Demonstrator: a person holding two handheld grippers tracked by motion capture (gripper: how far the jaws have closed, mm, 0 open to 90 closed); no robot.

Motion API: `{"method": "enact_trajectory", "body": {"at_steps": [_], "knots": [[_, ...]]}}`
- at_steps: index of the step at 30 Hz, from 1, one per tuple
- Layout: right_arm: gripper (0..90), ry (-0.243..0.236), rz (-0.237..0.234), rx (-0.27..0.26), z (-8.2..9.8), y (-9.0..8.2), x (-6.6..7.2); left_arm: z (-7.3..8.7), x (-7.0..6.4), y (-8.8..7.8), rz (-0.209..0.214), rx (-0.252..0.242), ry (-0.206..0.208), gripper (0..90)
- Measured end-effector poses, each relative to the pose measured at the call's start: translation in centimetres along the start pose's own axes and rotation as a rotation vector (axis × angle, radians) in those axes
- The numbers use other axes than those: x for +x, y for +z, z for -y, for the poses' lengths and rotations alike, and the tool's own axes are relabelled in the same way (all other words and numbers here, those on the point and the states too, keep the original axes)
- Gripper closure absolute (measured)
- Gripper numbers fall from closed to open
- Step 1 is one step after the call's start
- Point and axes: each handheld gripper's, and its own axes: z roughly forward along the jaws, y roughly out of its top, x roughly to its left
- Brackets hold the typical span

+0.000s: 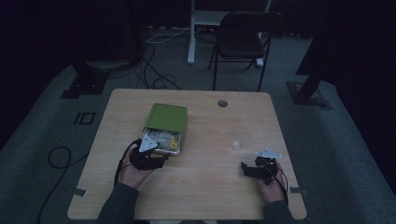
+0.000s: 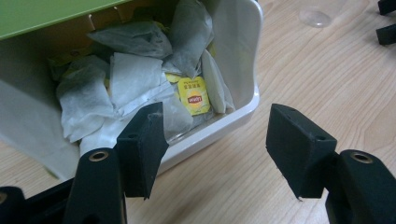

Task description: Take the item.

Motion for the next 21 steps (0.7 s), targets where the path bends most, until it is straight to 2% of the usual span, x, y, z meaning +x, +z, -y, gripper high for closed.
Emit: {"method": "enact_trajectory", "body": {"at_steps": [6, 9, 12, 17, 21], "knots": [[12.7, -0.001, 0.000, 0.000, 0.0, 0.0, 0.0, -0.2, 0.0, 0.7, 0.007, 0.000, -0.003, 35.4], [12.7, 0.000, 0.000, 0.000, 0.0, 0.0, 0.0, -0.3, -0.2, 1.7, 0.024, 0.023, 0.005, 32.2], [12.7, 0.000, 0.000, 0.000, 0.0, 0.0, 0.0, -0.3, -0.3, 2.0, 0.010, 0.034, 0.013, 29.6], [12.7, 0.000, 0.000, 0.000, 0.0, 0.0, 0.0, -0.1, -0.3, 2.6, 0.009, 0.051, 0.002, 25.3], [12.7, 0.000, 0.000, 0.000, 0.0, 0.0, 0.0, 0.0, -0.1, 3.1, 0.032, 0.061, -0.005, 23.1]]}}
